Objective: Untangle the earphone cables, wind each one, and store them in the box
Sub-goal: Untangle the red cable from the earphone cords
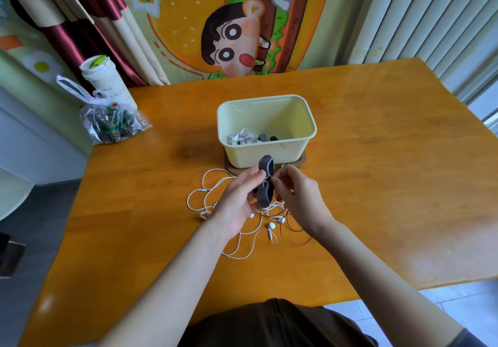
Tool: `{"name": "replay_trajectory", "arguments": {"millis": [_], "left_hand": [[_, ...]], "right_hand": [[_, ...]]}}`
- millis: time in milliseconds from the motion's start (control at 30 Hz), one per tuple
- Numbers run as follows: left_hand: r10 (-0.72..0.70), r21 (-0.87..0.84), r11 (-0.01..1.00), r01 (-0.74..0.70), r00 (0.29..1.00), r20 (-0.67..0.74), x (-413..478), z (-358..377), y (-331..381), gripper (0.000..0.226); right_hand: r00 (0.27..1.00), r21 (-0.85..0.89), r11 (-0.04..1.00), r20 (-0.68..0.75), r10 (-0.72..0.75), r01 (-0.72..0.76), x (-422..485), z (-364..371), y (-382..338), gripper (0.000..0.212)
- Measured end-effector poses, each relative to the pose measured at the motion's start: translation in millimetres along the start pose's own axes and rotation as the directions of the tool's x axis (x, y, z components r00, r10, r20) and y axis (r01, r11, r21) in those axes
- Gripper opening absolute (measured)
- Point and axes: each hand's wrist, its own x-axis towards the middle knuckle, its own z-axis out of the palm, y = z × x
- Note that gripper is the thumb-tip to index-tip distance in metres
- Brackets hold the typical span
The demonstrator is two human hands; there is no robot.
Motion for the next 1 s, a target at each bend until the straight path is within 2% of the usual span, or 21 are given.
{"name": "replay_trajectory", "arguments": {"millis": [167,367,633,833,1000], "left_hand": [[0.061,0.115,0.992,-0.06,0.998,-0.006,-0.6,-1.9,-2.3,0.026],[0.038,0.032,0.999,-0.035,0.993,-0.109,3.1,-4.9,-1.9,0.02],[0.042,0.225,0.974,-0.031,0.998,-0.044,-2.2,-7.5,-3.0,0.017],[0.038,0.244,0.969,-0.043,0.999,0.022,-6.2,-3.9,-1.5,0.015],[0.043,0.371,0.926,-0.069,0.996,0.078,-7.4,-5.6,-2.1,0.018]], "right_hand": [[1.0,-0.007,1.0,0.022,-0.017,0.017,0.8,-4.3,-1.5,0.006],[0.998,-0.075,0.996,0.026,-0.055,0.057,3.7,-10.4,-2.3,0.002],[0.988,-0.143,0.98,-0.054,-0.144,0.135,7.9,-15.0,0.8,0.004],[0.982,-0.177,0.97,-0.063,-0.18,0.167,9.7,-18.6,2.0,0.005],[0.98,-0.189,0.969,-0.089,-0.178,0.159,16.3,-25.0,4.2,0.005]]}}
